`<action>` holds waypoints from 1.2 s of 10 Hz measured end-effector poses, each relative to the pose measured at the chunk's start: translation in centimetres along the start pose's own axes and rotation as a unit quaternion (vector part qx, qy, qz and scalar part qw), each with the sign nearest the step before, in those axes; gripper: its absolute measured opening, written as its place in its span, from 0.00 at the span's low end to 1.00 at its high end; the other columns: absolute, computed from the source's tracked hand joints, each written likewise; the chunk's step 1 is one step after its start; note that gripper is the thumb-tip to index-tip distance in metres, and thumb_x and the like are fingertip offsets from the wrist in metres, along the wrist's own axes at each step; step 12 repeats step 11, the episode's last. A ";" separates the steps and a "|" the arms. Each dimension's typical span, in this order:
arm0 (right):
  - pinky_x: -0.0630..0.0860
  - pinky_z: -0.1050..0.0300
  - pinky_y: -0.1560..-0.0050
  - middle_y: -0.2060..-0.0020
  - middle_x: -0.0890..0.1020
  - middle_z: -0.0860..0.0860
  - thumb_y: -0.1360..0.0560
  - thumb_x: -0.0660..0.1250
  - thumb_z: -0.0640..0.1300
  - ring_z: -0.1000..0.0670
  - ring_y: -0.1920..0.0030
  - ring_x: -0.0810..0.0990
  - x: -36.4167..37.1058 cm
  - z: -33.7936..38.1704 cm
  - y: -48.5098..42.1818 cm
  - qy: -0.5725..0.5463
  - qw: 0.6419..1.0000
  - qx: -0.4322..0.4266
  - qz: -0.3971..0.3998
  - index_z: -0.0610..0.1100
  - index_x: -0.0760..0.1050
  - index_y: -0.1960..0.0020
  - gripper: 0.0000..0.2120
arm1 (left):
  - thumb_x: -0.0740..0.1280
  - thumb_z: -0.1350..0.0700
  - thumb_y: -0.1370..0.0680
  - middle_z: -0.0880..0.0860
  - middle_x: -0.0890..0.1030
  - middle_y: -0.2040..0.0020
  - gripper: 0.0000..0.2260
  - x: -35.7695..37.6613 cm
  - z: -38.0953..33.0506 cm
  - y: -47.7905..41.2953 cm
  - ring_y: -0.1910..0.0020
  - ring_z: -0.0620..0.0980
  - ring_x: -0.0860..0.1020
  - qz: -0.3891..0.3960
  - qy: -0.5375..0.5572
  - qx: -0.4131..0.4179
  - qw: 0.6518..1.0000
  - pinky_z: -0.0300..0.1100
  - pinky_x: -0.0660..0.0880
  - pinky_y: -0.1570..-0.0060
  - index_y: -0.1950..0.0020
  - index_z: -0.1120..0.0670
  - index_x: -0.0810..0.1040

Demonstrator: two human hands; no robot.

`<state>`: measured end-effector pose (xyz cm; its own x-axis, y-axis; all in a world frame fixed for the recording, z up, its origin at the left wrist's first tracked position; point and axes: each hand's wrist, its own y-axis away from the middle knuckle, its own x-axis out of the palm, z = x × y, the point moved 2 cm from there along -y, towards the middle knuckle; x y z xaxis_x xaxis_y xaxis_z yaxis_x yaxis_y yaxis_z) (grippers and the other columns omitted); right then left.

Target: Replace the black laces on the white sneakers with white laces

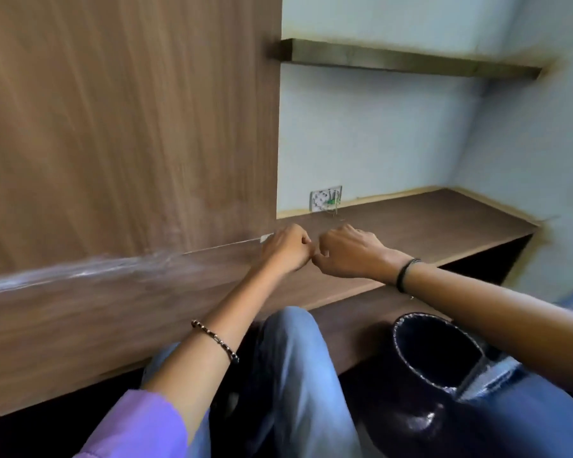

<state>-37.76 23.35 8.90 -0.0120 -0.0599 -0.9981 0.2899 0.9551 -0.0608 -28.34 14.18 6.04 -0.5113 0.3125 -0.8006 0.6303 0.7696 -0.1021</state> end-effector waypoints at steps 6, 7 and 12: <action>0.71 0.58 0.46 0.32 0.77 0.43 0.19 0.65 0.49 0.44 0.36 0.76 14.4 0.1 -16.1 -0.350 0.932 0.090 0.029 0.45 0.77 0.32 0.18 | 0.65 0.61 0.22 0.47 0.78 0.35 0.24 5.3 13.5 -7.7 0.44 0.48 0.79 -0.007 0.263 -0.174 0.949 0.47 0.78 0.42 0.26 0.49 0.71; 0.71 0.58 0.48 0.34 0.77 0.43 0.20 0.65 0.49 0.44 0.38 0.77 16.0 1.2 -16.7 -0.370 0.926 0.075 0.019 0.45 0.79 0.34 0.16 | 0.63 0.63 0.22 0.46 0.81 0.35 0.23 5.5 14.9 -8.0 0.44 0.47 0.80 -0.017 0.285 -0.177 0.942 0.47 0.78 0.43 0.29 0.48 0.74; 0.75 0.44 0.37 0.32 0.71 0.42 0.16 0.59 0.56 0.39 0.32 0.69 14.9 2.7 -14.9 -0.294 0.951 0.081 -0.049 0.45 0.71 0.28 0.22 | 0.65 0.62 0.21 0.54 0.79 0.32 0.20 3.5 16.1 -6.0 0.36 0.53 0.78 -0.056 0.229 -0.178 0.955 0.51 0.78 0.39 0.28 0.55 0.74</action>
